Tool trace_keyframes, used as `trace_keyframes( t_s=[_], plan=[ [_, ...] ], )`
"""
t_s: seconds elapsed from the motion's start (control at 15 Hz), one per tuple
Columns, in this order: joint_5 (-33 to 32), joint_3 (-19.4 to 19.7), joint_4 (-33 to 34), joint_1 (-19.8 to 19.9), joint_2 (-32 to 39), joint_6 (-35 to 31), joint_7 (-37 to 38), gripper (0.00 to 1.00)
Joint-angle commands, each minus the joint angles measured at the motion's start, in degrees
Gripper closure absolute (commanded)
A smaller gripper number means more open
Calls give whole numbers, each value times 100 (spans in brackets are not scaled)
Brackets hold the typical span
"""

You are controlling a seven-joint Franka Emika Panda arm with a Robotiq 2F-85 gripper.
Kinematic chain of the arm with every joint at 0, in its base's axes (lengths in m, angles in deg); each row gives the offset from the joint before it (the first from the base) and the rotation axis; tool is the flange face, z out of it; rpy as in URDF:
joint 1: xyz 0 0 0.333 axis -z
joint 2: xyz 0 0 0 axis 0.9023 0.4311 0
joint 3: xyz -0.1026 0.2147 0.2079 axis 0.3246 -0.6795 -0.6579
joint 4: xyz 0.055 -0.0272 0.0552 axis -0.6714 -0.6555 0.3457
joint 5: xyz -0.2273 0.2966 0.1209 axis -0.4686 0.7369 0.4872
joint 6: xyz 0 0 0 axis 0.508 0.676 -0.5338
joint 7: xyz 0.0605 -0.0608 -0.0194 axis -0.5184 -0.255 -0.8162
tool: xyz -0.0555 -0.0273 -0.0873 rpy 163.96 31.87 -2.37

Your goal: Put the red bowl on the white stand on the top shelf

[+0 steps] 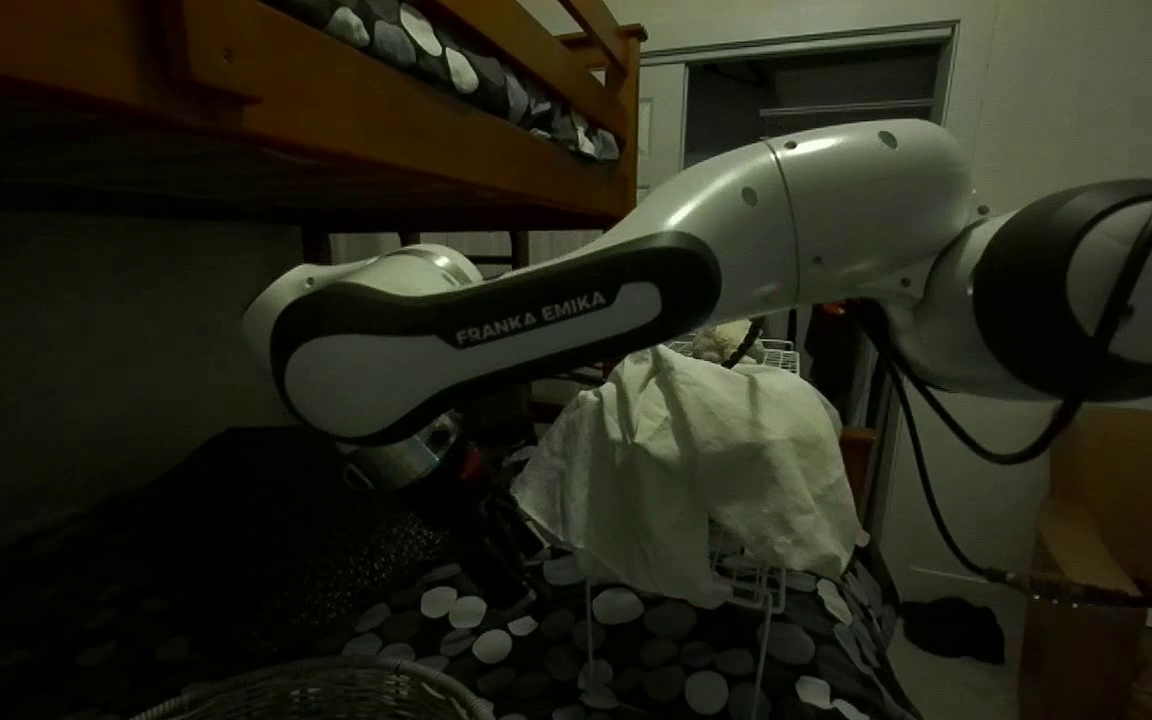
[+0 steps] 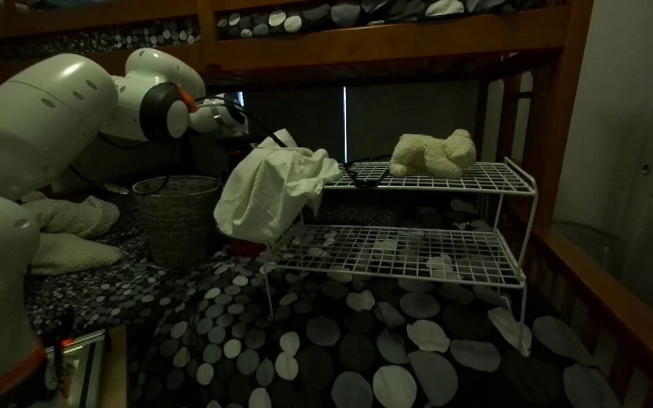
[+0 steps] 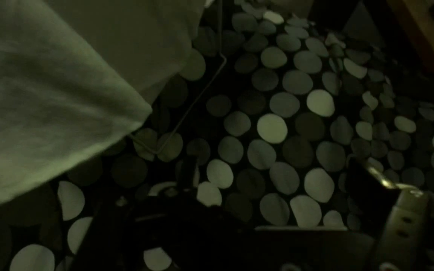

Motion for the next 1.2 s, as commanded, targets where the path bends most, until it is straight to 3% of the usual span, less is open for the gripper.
trace_keyframes(
  t_s=[0.0, 0.2, 0.4, 0.47, 0.6, 0.73, 0.8, 0.87, 1.13],
  plan=[
    [-639, 514, 1421, -519, 618, 1143, -33, 0],
    [-1150, 922, 1917, -885, 642, 1848, 59, 0],
    [-1962, 1352, 2170, -1298, 705, 2368, -471, 0],
    [-1852, 1614, 1440, -1300, 346, 2062, -357, 0],
    [-1568, 1658, 2160, -1294, 718, 2104, -422, 0],
    [-1464, 1458, 2577, -1171, 932, 2052, -556, 0],
    [-1422, 1413, 2621, -1150, 925, 1896, -595, 0],
    [-1208, 1461, 2259, -1152, 688, 1612, -483, 0],
    [-721, 1345, 2669, -1116, 848, 809, -879, 0]
  ],
)
